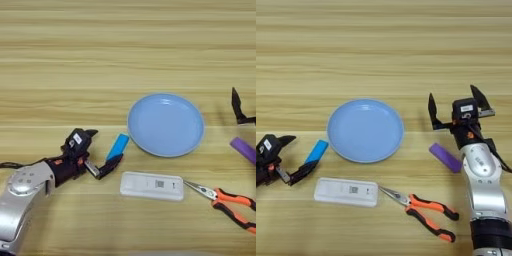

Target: Move the objects on the table

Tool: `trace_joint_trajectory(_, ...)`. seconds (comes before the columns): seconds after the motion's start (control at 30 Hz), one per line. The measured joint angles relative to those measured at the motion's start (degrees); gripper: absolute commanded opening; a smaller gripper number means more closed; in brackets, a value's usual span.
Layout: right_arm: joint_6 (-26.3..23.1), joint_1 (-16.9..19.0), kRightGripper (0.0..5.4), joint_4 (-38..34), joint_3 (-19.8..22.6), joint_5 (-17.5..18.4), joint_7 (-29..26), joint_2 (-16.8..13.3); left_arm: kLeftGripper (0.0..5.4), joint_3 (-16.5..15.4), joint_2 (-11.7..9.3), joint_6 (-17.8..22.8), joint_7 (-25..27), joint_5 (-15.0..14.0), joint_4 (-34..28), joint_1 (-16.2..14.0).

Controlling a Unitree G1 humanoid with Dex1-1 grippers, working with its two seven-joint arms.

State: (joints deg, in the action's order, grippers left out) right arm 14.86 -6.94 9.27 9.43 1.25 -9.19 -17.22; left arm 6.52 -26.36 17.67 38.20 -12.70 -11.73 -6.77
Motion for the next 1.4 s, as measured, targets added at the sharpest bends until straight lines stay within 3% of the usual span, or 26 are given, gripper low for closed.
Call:
trace_joint_trajectory(0.33,0.0,0.0,5.38,-0.3,-0.1,0.0,0.2,0.5,5.40,3.2,-0.1,0.1,1.0,2.4,2.7,1.9)
trace_joint_trajectory(0.7,0.0,0.0,5.40,-0.6,-0.1,0.0,0.8,0.8,4.37,3.8,-0.3,-0.1,0.9,4.8,5.2,3.2)
trace_joint_trajectory(1.4,0.0,0.0,5.40,-0.6,-0.1,0.1,0.8,0.8,2.36,3.8,-0.2,-1.1,0.8,5.5,5.3,3.2)
